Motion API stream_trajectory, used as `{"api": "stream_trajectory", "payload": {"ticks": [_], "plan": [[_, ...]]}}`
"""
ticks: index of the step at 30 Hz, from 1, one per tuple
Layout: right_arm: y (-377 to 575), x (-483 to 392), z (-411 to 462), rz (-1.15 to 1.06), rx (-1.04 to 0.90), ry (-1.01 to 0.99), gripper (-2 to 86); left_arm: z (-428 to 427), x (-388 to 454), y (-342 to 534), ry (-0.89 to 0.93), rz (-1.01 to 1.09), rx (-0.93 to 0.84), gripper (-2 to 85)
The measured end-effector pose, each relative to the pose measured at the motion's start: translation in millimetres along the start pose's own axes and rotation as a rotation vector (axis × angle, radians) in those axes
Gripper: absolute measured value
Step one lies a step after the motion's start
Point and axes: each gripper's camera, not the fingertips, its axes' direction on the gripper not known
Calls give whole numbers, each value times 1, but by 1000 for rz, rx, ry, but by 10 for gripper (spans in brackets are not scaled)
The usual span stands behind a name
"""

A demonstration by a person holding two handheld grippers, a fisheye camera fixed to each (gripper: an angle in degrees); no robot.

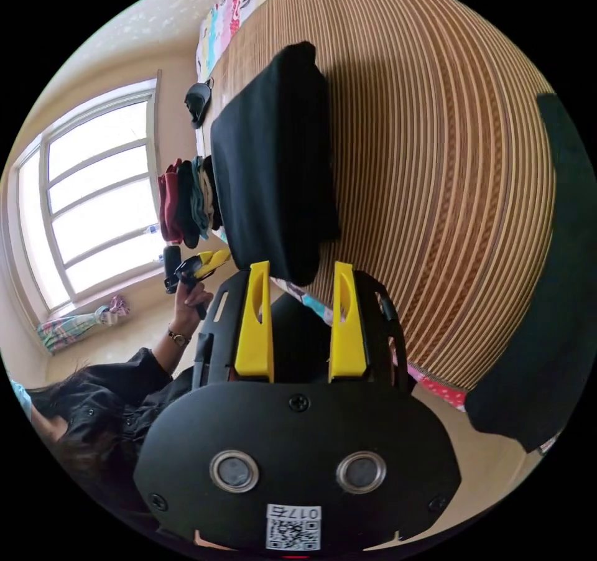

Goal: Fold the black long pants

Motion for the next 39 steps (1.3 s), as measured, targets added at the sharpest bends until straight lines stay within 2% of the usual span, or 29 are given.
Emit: {"api": "stream_trajectory", "payload": {"ticks": [4, 7, 10, 13, 15, 23, 30, 34, 39], "plan": [[-72, -22, -19, -52, 55, -1, 163, 5, 35, -75, -28, 103, -41, 128], [-116, -25, 3, -44, 15, 15, 176, 14, 57, -105, 8, 162, -80, 125], [-146, -29, 41, -23, -54, -3, 196, 20, 67, -108, 19, 217, -139, 115], [-167, -56, 53, -37, -77, 173, 189, 14, 53, -93, 1, 235, -196, 112], [-180, -68, 58, -48, -94, 172, 180, 3, 33, -79, 0, 222, -203, 108], [-248, -149, 135, -29, -119, 6, 150, -100, -92, -13, -34, -63, -29, 84], [-305, -220, 217, -19, -162, -198, 136, -147, -100, -7, -137, -68, 64, 81], [-323, -252, 216, -76, -240, -17, 122, -135, -76, -9, -138, 0, 94, 80], [-295, -250, 163, -186, -343, 15, 36, -86, -48, 1, -76, 60, 109, 79]]}}
